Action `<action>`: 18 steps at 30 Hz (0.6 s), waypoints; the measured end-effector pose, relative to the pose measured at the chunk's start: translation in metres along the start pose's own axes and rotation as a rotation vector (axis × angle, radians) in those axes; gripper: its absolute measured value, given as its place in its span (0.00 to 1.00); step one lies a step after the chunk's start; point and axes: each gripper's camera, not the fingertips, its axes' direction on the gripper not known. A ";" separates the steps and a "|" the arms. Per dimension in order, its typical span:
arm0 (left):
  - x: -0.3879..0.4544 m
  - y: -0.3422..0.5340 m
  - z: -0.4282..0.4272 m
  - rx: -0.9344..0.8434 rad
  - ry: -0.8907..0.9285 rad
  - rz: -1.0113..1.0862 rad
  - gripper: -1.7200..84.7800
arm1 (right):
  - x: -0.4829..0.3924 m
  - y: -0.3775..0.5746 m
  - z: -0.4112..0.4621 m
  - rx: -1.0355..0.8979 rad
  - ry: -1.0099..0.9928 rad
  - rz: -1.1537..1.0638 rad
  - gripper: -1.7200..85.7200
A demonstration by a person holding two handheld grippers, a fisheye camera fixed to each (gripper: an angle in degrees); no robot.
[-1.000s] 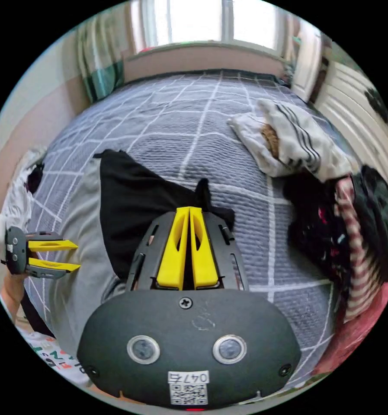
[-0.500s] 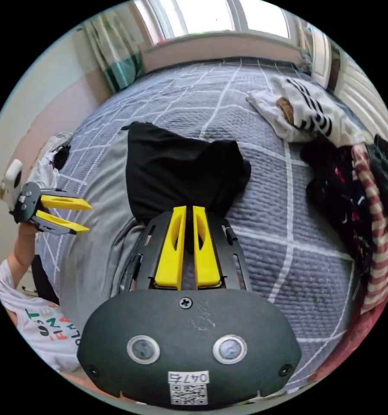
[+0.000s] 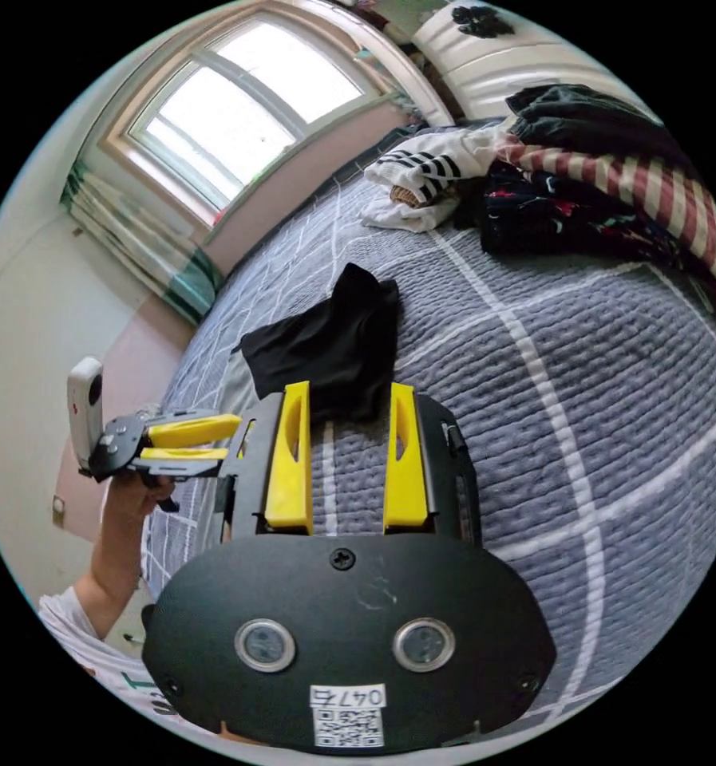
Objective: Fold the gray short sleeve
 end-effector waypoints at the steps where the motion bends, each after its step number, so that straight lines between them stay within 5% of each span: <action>1: 0.000 0.005 0.000 0.004 0.001 -0.003 0.15 | -0.007 0.003 0.008 0.005 -0.002 0.020 0.14; 9: -0.037 0.106 -0.022 0.043 0.043 -0.084 0.14 | -0.044 0.017 0.047 0.046 0.120 0.155 0.03; 12: -0.051 0.137 -0.026 0.054 0.040 -0.124 0.14 | -0.087 0.013 0.054 0.100 0.110 0.010 0.02; 18: -0.076 0.180 -0.024 0.033 0.019 -0.194 0.14 | -0.255 0.057 0.115 -0.113 0.253 -0.982 0.02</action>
